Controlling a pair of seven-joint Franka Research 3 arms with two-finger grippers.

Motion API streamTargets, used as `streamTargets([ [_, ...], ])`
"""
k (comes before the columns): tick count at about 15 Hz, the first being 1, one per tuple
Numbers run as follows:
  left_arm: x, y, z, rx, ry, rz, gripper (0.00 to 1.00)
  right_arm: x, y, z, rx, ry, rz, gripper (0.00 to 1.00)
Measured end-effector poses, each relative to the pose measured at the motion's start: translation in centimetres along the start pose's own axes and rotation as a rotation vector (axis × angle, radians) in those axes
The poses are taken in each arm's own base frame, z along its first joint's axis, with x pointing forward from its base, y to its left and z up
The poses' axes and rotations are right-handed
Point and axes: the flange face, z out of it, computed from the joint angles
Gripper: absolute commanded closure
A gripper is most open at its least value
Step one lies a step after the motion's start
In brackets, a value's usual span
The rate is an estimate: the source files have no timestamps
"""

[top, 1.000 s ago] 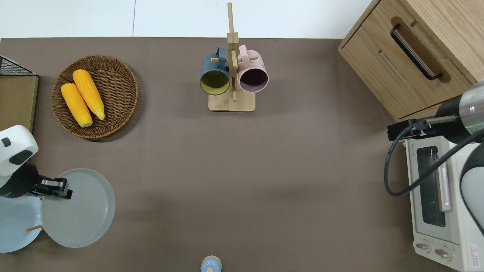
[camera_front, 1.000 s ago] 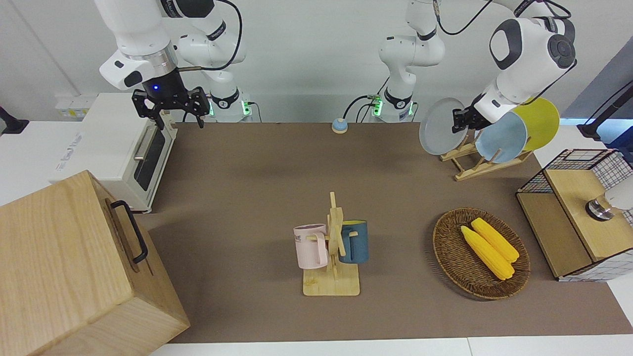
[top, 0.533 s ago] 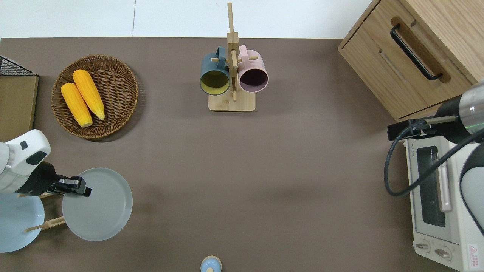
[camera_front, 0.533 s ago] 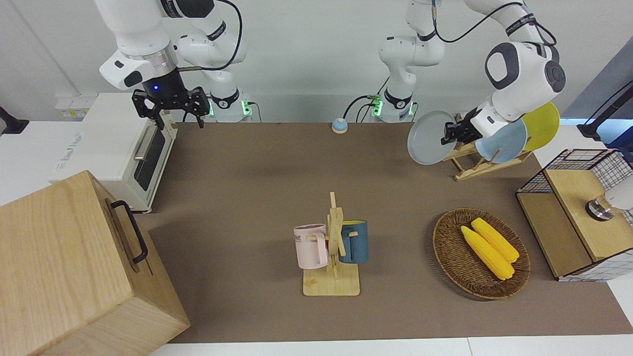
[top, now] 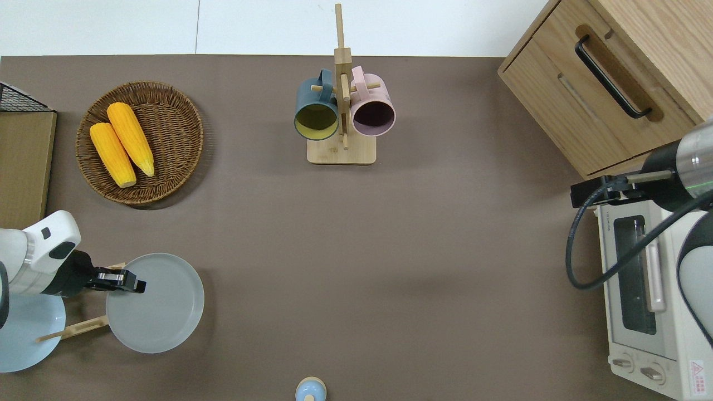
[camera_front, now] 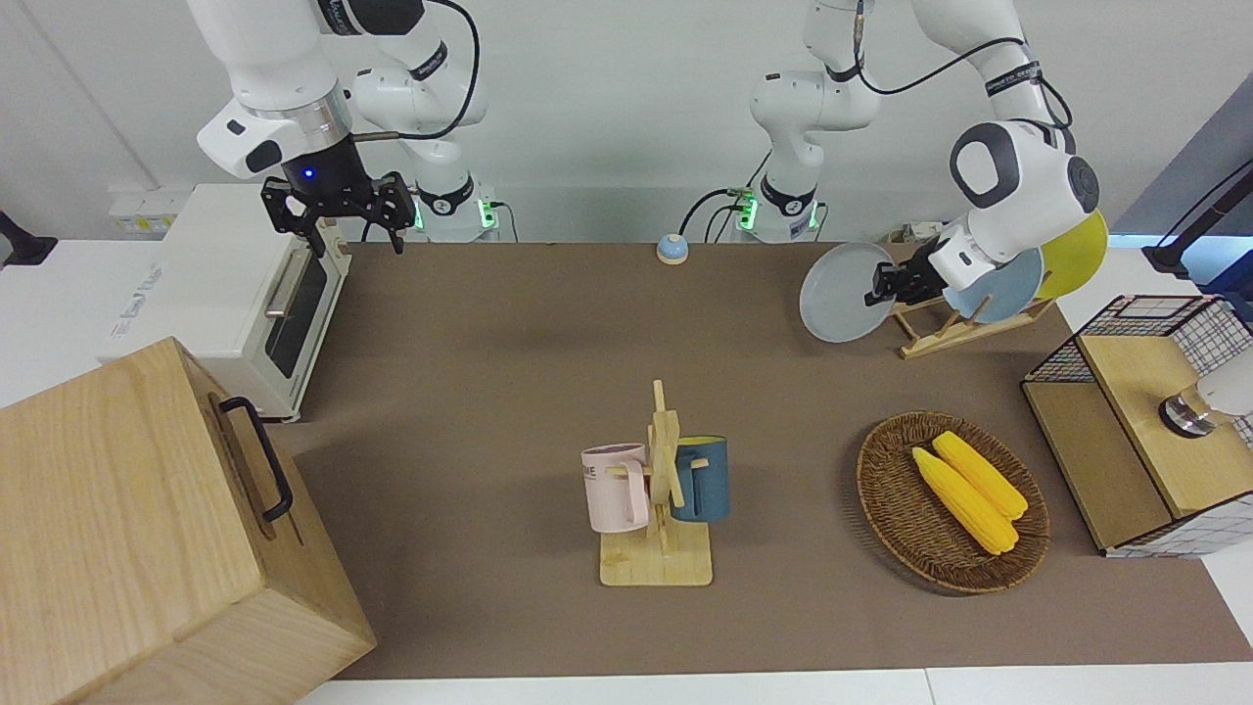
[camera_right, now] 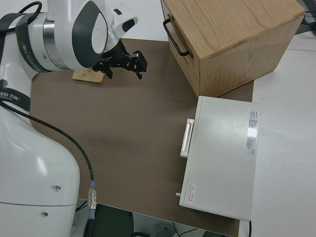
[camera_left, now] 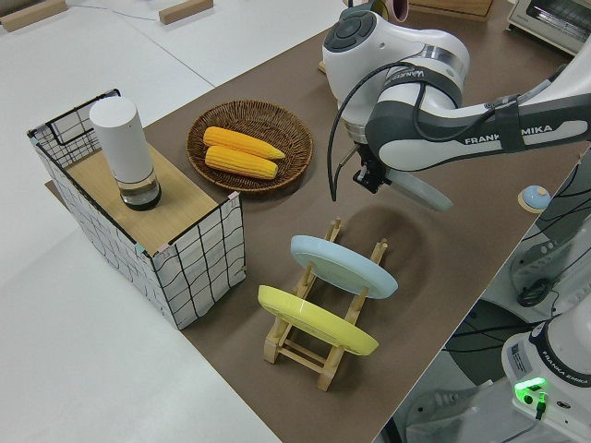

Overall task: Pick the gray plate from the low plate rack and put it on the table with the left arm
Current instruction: 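Carry the gray plate away from the rack and lower it onto the table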

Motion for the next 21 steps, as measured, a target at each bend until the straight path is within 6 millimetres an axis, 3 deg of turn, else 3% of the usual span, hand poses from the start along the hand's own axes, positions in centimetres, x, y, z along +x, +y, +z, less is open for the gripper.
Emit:
streamTargets([
  [11, -0.6, -0.1, 5.3, -0.06, 0.035, 0.03, 1.0, 0.0, 0.0, 0.0, 0.0, 0.0, 0.0, 0.017],
  [17, -0.3, 0.9, 6.2, -0.034, 0.057, 0.055, 1.0, 0.0, 0.0, 0.0, 0.0, 0.0, 0.0, 0.017],
  [18, -0.3, 1.0, 6.3, -0.032, 0.058, 0.057, 0.93, 0.0, 0.0, 0.0, 0.0, 0.0, 0.0, 0.017],
  [20, -0.3, 1.1, 6.4, -0.03, 0.058, 0.061, 0.65, 0.0, 0.0, 0.0, 0.0, 0.0, 0.0, 0.017],
  [21, -0.2, 1.2, 6.4, -0.029, 0.058, 0.066, 0.39, 0.0, 0.0, 0.0, 0.0, 0.0, 0.0, 0.017],
])
